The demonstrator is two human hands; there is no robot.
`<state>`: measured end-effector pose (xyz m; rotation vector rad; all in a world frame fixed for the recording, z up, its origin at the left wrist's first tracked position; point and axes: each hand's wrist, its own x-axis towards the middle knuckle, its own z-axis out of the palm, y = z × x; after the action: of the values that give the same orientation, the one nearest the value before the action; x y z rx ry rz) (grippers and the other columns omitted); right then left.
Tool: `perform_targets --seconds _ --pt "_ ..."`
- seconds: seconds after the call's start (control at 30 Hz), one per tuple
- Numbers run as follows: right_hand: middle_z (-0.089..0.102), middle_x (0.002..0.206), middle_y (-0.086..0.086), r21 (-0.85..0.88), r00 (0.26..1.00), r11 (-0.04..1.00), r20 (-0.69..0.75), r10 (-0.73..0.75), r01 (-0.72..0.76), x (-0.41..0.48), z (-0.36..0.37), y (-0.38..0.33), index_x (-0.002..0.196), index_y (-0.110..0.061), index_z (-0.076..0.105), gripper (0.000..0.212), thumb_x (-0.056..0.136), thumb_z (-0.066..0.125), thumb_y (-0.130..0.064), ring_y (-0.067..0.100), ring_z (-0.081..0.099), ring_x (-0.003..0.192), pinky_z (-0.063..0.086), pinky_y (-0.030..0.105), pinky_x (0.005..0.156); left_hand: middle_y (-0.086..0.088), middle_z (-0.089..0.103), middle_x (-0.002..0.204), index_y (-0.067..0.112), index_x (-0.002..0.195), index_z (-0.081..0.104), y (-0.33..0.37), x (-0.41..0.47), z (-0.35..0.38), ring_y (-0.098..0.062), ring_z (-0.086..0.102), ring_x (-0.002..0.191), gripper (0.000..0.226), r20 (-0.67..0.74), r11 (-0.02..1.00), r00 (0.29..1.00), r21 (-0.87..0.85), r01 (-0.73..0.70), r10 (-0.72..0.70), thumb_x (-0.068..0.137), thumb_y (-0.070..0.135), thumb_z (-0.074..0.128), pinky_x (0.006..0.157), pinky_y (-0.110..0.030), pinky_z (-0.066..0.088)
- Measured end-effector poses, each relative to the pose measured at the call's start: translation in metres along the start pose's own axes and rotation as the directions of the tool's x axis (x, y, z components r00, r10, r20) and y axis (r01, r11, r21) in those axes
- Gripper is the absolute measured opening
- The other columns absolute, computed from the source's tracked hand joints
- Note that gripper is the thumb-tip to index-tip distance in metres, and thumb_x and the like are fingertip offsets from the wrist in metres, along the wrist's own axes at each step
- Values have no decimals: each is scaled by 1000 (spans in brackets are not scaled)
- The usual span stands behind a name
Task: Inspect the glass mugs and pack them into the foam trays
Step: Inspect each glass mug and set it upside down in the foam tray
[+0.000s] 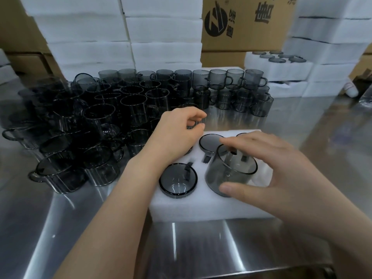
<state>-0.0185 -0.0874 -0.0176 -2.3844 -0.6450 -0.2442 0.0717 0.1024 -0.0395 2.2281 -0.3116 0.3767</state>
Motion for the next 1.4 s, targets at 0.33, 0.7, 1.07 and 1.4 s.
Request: perform_targets --seconds 0.33,0.7,1.07,1.4 --pt "21 137 -37 -228 953 974 295 72 -3 3 5 -2 140 -46 23 73 77 30 -83 -12 18 130 3 24 116 5 70 108 18 114 70 2 0 0 -11 65 101 25 13 1000 1000 24 -1 0 91 14 63 95 -25 49" --pt "-16 162 -12 -537 928 821 372 26 192 -12 16 -1 155 -31 -4 106 67 -10 -90 9 -14 149 -14 36 115 5 71 108 19 115 70 3 -1 2 -7 64 100 25 37 998 999 60 -9 7 91 16 63 94 -19 47" --pt "74 105 1 -8 974 978 -90 207 -208 127 0 64 102 -28 72 23 95 51 -21 19 65 95 48 26 85 16 66 77 25 90 72 -1 1 1 1 59 75 15 -17 993 999 113 32 -30 89 15 61 65 1 37" --pt "67 103 5 -253 932 967 343 115 -27 186 46 65 112 -21 61 23 90 64 -29 23 66 79 55 33 72 11 68 80 31 76 65 -3 1 0 -8 64 80 26 -7 987 999 154 47 -47 85 7 59 73 -18 51"
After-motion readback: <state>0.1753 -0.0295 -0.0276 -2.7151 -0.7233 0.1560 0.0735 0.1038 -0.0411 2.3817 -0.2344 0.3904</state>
